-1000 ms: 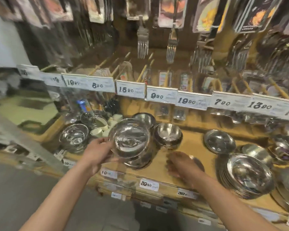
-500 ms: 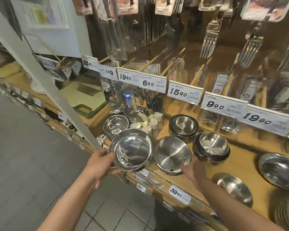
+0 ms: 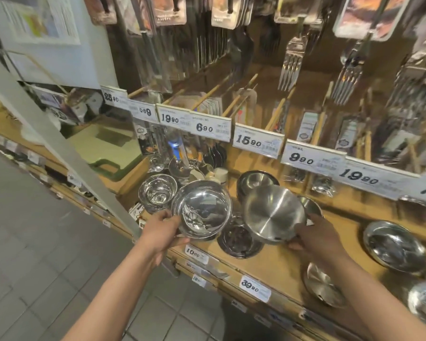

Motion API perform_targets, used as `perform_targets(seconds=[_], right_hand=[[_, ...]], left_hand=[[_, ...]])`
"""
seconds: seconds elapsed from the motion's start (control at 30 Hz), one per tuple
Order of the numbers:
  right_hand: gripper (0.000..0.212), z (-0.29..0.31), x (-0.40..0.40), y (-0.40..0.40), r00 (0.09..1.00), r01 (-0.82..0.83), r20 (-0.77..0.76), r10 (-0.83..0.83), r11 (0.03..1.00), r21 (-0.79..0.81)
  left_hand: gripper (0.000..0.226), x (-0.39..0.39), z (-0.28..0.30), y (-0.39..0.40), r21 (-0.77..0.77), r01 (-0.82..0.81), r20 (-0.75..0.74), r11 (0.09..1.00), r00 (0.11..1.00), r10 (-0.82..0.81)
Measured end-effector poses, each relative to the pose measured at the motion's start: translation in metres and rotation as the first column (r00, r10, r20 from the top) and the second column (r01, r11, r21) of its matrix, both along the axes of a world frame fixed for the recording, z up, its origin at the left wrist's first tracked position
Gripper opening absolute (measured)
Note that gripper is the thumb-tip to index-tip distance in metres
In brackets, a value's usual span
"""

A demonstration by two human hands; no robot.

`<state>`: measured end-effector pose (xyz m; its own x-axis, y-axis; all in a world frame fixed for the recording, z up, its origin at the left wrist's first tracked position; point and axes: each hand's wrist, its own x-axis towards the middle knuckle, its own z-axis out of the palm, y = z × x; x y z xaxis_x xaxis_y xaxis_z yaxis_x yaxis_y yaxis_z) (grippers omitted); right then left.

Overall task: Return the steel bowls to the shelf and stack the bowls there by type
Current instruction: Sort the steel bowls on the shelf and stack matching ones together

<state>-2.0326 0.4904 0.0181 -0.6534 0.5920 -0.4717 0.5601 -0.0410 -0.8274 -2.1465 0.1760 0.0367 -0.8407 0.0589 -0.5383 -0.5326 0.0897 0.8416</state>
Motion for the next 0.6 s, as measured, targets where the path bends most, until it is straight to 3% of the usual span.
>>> perform_targets(seconds=[0.1, 0.27, 0.6], right_hand=[[0.039, 0.012, 0.019, 0.021, 0.993, 0.101, -0.070, -0.100, 0.995, 0.004], [0.042, 0.012, 0.046, 0.037, 0.976, 0.183, -0.109, -0.188, 0.982, -0.052], [0.050, -0.001, 0.093, 0.043, 0.947, 0.261, -0.168, -0.273, 0.961, -0.090]], left_hand=[[0.023, 0.000, -0.006, 0.024, 0.028, 0.025, 0.030, 0.999, 0.999, -0.025], [0.008, 0.009, -0.027, 0.067, -0.040, 0.076, 0.033, 0.996, 0.997, -0.075], [0.025, 0.012, -0.075, 0.091, -0.207, 0.107, 0.034, 0.973, 0.994, -0.102]])
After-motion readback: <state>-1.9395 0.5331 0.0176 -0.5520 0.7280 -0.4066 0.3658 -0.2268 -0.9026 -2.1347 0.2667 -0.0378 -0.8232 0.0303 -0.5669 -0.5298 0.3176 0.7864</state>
